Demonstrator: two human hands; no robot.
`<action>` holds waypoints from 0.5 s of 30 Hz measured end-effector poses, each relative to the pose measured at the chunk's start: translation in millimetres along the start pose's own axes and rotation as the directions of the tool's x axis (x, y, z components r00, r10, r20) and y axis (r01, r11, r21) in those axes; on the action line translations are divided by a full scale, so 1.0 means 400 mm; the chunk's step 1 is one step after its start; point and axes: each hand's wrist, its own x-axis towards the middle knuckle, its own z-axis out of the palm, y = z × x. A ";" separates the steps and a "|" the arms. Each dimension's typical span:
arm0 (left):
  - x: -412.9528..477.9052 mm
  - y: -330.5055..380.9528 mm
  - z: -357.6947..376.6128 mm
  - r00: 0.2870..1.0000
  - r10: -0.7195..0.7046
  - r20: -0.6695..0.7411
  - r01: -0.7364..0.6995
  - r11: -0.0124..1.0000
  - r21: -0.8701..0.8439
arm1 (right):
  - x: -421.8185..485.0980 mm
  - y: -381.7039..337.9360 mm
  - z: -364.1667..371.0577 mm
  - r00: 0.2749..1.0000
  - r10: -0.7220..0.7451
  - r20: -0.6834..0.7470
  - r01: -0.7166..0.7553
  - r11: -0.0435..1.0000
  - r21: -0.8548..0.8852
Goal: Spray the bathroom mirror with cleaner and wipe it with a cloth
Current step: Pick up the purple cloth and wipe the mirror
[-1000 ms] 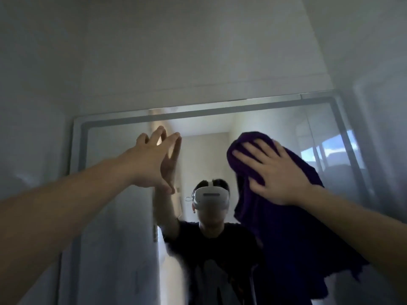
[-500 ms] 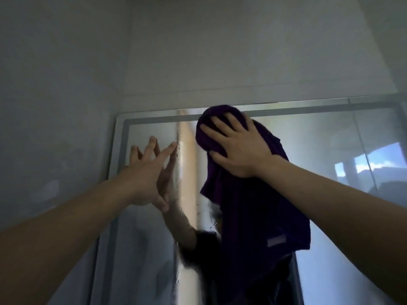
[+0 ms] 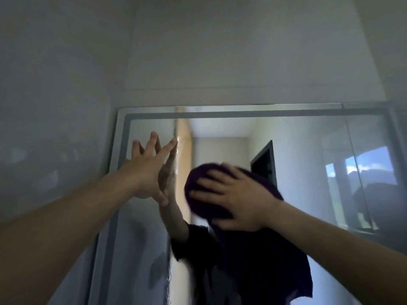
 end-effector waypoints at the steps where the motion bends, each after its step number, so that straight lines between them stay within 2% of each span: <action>1: 0.000 0.001 -0.001 1.000 0.008 0.009 -0.008 1.000 -0.001 | 0.011 0.047 -0.016 0.994 0.106 -0.035 -0.107 0.994 -0.010; 4: 0.003 0.006 0.001 1.000 0.026 0.008 -0.026 1.000 0.009 | 0.064 0.182 -0.072 0.902 0.416 -0.118 -0.417 0.909 0.013; 6: 0.009 0.005 0.008 0.999 0.032 -0.005 -0.032 0.999 0.027 | 0.120 0.227 -0.095 0.852 0.505 -0.135 -0.507 0.862 0.026; 11: 0.022 -0.010 0.006 0.998 0.049 -0.026 -0.048 0.998 0.046 | 0.241 0.198 -0.096 0.814 0.548 -0.194 -0.545 0.835 0.072; 15: 0.013 -0.044 -0.014 0.997 0.077 -0.003 -0.076 0.993 0.089 | 0.281 0.091 -0.079 0.858 0.481 -0.181 -0.479 0.876 0.057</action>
